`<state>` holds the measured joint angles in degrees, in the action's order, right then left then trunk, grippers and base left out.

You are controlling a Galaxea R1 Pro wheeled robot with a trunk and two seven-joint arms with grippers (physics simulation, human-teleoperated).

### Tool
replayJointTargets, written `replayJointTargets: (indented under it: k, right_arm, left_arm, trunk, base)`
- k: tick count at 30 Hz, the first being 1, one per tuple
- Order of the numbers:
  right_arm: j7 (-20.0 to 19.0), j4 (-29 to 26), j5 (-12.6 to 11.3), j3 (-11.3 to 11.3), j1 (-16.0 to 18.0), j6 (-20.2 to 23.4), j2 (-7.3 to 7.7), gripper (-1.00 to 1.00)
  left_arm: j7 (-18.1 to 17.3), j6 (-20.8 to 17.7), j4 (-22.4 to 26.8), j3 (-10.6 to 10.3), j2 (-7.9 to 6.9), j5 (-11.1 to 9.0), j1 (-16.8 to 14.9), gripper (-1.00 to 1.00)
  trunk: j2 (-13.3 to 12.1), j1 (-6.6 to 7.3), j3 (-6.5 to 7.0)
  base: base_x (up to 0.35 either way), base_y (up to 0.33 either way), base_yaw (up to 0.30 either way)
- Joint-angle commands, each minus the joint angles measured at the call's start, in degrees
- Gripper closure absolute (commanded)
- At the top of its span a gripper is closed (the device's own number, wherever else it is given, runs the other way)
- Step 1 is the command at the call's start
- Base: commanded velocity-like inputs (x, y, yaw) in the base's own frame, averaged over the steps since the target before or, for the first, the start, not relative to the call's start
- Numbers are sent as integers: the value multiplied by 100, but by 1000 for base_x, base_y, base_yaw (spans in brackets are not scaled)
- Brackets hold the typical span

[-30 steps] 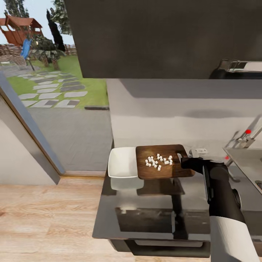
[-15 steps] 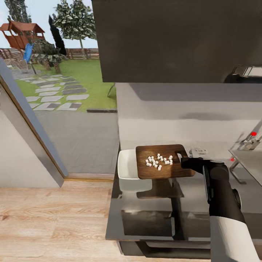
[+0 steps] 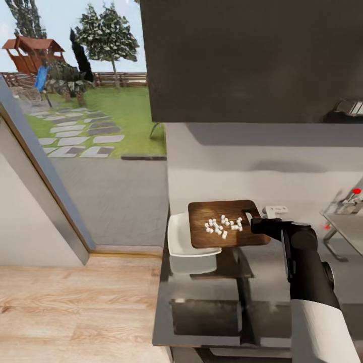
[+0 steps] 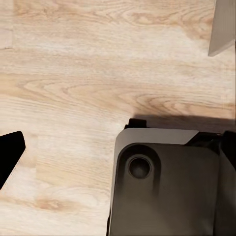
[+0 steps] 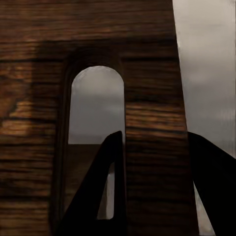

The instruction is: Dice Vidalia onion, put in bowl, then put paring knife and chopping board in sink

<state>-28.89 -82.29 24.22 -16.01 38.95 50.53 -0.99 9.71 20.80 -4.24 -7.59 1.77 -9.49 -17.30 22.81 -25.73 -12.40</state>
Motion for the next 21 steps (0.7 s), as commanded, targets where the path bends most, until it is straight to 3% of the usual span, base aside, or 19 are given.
replayJointTargets:
  k: [1, 8, 17, 21]
  right_arm:
    - [-64, -6, 47, -15, 7, 18, -6, 100]
    - [-64, -6, 47, -9, 7, 18, -6, 100]
    - [-56, -6, 52, -1, 7, 18, 2, 100]
    - [-55, -6, 170, 415, 7, 10, 30, 100]
  left_arm:
    - [5, 39, -24, -49, 6, -52, -10, -100]
    - [5, 39, -24, -49, 7, -50, -10, -100]
    - [5, 39, -24, -49, 7, -50, -10, -100]
    - [5, 39, -24, -49, 8, -50, -10, -100]
  trunk:
    - [11, -6, -2]
    - [11, -6, 61]
    - [11, -6, 95]
    - [11, -6, 95]
  base:
    - [217, 199, 0]
    - [197, 167, 0]
    - [15, 10, 0]
    - [0, 0, 0]
